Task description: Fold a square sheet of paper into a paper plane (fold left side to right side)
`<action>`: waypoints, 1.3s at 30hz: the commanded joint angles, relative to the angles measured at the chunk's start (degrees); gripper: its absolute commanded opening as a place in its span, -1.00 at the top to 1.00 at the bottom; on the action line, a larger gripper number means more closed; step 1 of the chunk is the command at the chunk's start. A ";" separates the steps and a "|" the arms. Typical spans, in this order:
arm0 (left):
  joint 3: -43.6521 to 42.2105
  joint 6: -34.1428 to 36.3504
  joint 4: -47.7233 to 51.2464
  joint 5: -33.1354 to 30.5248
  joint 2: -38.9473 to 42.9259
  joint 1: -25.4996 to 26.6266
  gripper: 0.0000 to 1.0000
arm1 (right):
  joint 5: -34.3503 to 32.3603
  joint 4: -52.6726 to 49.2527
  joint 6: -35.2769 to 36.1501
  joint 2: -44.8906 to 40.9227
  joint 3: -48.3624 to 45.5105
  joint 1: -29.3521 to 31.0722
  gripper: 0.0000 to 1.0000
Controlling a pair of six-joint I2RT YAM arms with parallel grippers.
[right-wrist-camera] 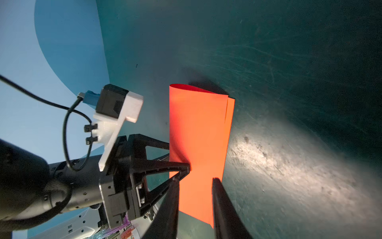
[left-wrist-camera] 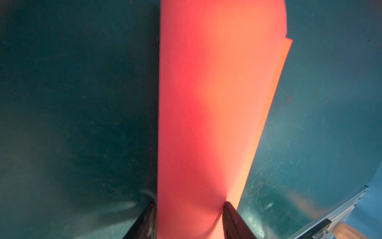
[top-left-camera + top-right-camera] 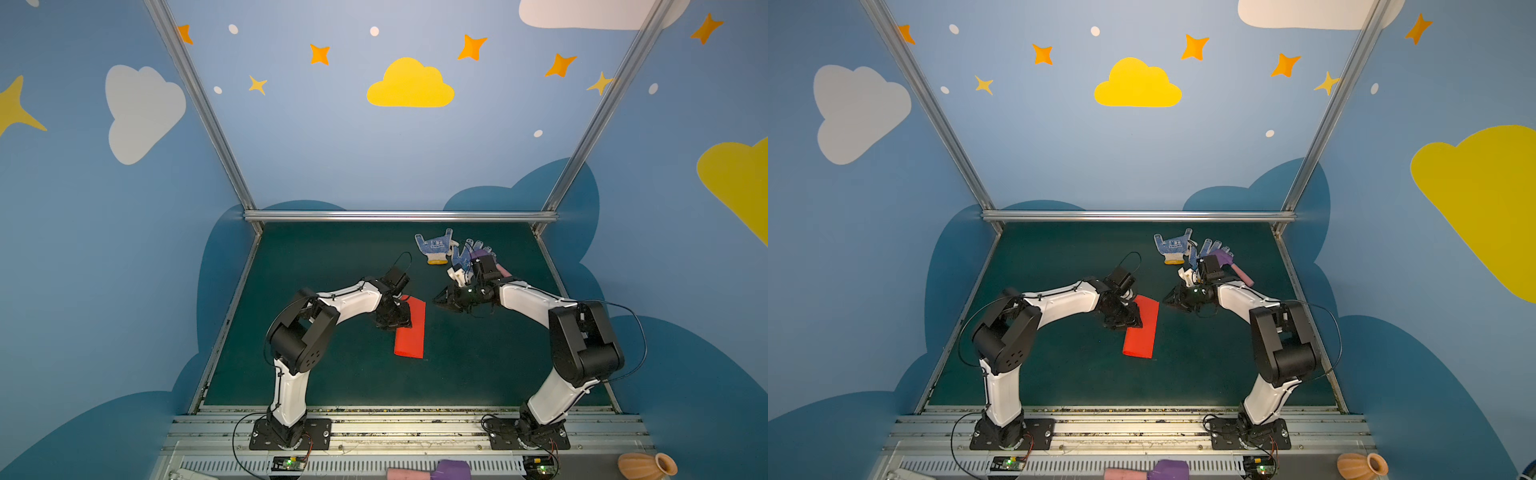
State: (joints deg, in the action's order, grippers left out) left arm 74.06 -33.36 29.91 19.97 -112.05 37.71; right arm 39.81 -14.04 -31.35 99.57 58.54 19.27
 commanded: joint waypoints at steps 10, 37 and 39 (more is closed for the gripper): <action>1.96 1.99 2.57 -1.20 -1.31 0.69 -0.07 | -1.29 4.72 -1.65 4.05 -3.29 2.48 1.00; 2.04 1.99 2.48 -1.81 -2.47 0.65 -0.06 | -4.79 6.37 -3.80 1.66 -3.84 5.34 1.00; 2.13 1.98 2.48 -1.73 -2.61 0.69 -0.06 | -4.76 6.13 -3.78 2.33 -3.16 6.24 1.00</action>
State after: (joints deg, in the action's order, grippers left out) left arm 75.53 -31.97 31.11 19.38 -112.99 38.30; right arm 35.11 -7.53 -35.75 101.43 53.49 24.43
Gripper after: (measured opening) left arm 0.529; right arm 0.050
